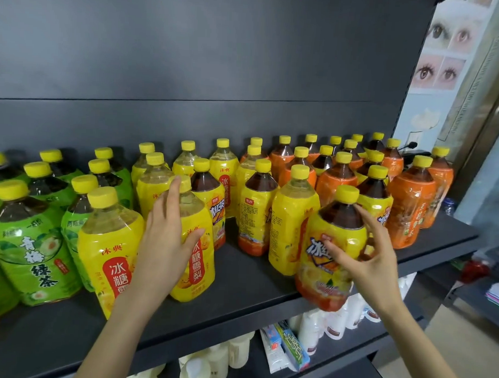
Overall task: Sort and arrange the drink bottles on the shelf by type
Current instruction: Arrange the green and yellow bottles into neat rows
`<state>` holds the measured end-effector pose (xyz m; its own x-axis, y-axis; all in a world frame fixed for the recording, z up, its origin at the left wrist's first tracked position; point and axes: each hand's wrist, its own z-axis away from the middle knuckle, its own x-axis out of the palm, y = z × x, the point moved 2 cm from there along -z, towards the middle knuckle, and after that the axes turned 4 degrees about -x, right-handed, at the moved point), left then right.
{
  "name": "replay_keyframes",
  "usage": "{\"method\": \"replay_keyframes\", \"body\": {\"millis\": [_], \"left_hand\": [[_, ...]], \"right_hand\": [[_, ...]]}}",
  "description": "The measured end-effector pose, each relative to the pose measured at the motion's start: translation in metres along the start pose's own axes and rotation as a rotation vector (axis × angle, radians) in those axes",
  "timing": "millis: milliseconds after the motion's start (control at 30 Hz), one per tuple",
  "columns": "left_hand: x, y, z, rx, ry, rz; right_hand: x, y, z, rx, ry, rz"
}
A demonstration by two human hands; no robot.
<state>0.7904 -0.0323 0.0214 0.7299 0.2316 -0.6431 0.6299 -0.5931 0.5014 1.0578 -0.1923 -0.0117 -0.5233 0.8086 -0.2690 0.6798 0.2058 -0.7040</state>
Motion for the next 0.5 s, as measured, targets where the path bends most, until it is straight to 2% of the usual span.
{"method": "replay_keyframes", "body": {"millis": [100,200,333,500], "left_hand": [[0.000,0.000,0.000,-0.005,-0.003,-0.010],[0.000,0.000,0.000,-0.010,-0.005,-0.007],[0.000,0.000,0.000,-0.015,-0.004,-0.010],[-0.001,-0.002,0.002,-0.006,-0.006,0.002]], "right_hand": [[-0.005,0.009,-0.013,0.031,0.078,0.138],[0.001,0.015,-0.030,0.078,0.053,0.280],[0.009,0.020,-0.041,0.062,0.052,0.604],[0.018,0.034,-0.048,0.043,0.089,0.588]]}}
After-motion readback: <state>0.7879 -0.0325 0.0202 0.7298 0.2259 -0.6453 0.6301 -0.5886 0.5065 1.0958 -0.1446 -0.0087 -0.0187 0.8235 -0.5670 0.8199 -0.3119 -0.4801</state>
